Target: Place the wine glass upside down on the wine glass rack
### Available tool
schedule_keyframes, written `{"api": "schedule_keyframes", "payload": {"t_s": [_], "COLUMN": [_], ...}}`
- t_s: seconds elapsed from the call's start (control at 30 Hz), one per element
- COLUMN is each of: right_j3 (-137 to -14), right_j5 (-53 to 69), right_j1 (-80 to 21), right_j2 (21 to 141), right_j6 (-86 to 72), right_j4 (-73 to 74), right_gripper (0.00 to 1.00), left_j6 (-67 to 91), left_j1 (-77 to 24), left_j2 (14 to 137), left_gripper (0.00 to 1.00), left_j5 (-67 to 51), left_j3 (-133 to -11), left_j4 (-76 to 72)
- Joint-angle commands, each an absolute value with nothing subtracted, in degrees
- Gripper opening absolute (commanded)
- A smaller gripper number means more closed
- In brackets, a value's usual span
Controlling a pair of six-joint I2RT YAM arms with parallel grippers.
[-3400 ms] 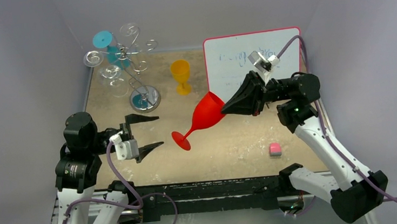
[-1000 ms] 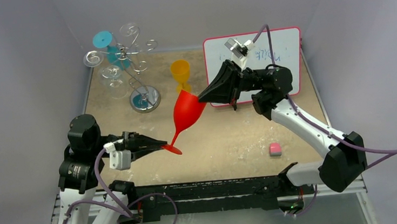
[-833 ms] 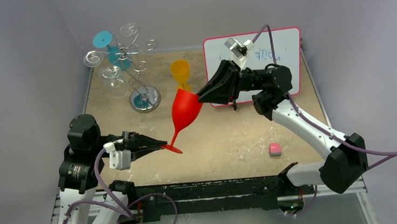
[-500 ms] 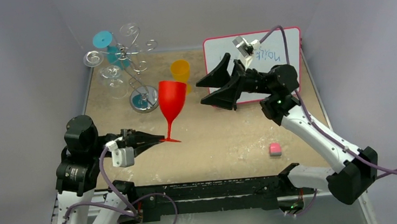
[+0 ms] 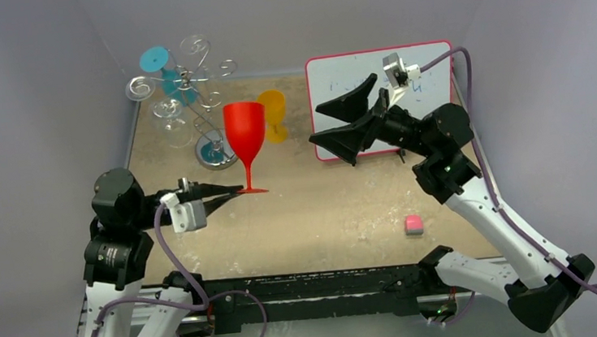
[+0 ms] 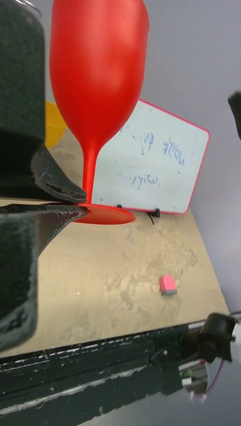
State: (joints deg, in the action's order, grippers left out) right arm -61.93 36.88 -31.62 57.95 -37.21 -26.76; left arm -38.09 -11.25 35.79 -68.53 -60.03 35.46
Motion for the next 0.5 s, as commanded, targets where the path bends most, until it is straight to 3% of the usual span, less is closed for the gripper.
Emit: {"api": "schedule_keyframes", "payload": {"t_s": [0.0,0.17,0.47], "right_j3": [-63.55,-63.63,-63.22], "right_j5": [33.18,32.45,32.40], "right_j1": [-31.99,-31.99,-31.99], "right_j2": [56.23,55.52,55.53], "right_j6": [-33.17,-32.15,-32.03], "right_j4": [-24.49,-23.23,-22.55], "right_gripper": [1.00,1.00,1.00], "left_j6": [-18.27,-1.01,29.76], "left_j1": [-11.25,-11.25,-11.25], "left_j2": [35.00,34.38,43.41], "left_gripper": [0.00,0.00,0.00], "left_j5": [-57.53,-42.35,-29.10], "left_j3": [-59.08,-57.06,-71.45], "left_j4": [15.15,-2.62,-8.01]}}
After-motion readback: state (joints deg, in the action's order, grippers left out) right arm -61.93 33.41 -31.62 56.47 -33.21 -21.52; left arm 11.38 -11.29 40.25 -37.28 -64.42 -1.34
